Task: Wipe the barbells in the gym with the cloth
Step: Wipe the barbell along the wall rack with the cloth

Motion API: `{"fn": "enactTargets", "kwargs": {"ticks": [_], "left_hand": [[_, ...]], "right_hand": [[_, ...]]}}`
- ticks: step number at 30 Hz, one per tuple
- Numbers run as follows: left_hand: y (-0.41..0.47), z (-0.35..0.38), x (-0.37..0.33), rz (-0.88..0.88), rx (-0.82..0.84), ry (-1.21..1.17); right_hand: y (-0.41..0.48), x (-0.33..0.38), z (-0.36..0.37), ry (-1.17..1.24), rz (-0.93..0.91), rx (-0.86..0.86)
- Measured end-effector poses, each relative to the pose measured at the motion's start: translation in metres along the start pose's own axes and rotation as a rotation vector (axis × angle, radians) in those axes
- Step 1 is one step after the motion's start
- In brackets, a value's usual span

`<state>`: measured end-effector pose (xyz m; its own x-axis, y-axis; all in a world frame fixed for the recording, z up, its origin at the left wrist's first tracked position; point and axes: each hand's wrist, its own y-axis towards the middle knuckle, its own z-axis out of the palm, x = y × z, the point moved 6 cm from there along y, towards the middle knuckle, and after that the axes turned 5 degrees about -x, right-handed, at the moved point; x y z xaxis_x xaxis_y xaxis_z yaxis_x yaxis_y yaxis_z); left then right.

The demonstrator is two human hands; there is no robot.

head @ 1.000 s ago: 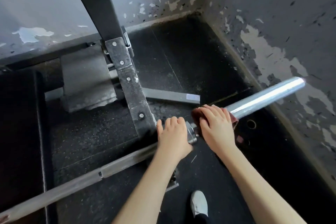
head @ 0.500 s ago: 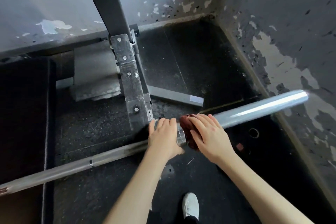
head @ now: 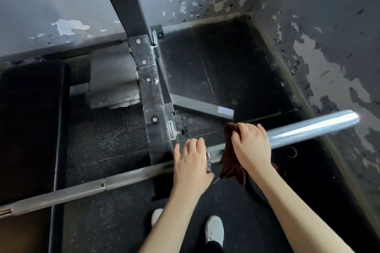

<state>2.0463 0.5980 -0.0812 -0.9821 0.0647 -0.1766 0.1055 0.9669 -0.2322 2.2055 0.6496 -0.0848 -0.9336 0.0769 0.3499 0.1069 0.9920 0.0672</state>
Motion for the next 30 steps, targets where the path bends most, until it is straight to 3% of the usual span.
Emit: {"fn": "enactTargets", "kwargs": {"ticks": [2,7,9,12,13,14,17,19,23,24,27,30], "left_hand": [[-0.005,0.000,0.001,0.010,0.004,-0.025],[-0.008,0.002,0.005,0.037,0.081,-0.023],[0.000,0.001,0.008,0.017,0.122,-0.064],[0.014,-0.001,0.012,0.012,0.210,-0.054],[0.016,0.000,0.012,0.010,0.242,-0.048],[0.016,0.002,0.011,0.009,0.257,-0.041],[0.007,0.005,0.006,0.007,0.163,-0.013],[-0.003,0.006,0.003,0.000,0.091,-0.026],[-0.007,0.007,0.003,-0.011,0.072,-0.098],[-0.005,0.008,0.004,-0.025,0.119,-0.130],[0.001,0.008,0.007,-0.035,0.324,-0.142],[0.010,-0.001,0.009,-0.023,0.457,-0.117]], "right_hand": [[-0.011,0.019,0.004,0.036,0.038,-0.014],[-0.047,0.037,0.003,0.101,-0.404,0.113],[-0.025,0.014,0.002,0.041,-0.321,0.100],[-0.010,-0.003,-0.002,0.041,0.025,0.005],[-0.018,0.006,-0.001,0.061,0.061,0.010],[-0.030,0.019,0.002,0.083,0.021,0.037],[-0.059,0.038,0.003,0.127,-0.335,0.140],[-0.047,0.020,-0.001,0.101,-0.410,0.139],[-0.004,-0.020,-0.005,0.028,0.035,0.049],[-0.005,-0.012,-0.003,0.002,0.047,0.044],[-0.043,0.031,0.001,0.063,-0.223,0.117],[-0.054,0.025,-0.006,0.105,-0.419,0.208]]}}
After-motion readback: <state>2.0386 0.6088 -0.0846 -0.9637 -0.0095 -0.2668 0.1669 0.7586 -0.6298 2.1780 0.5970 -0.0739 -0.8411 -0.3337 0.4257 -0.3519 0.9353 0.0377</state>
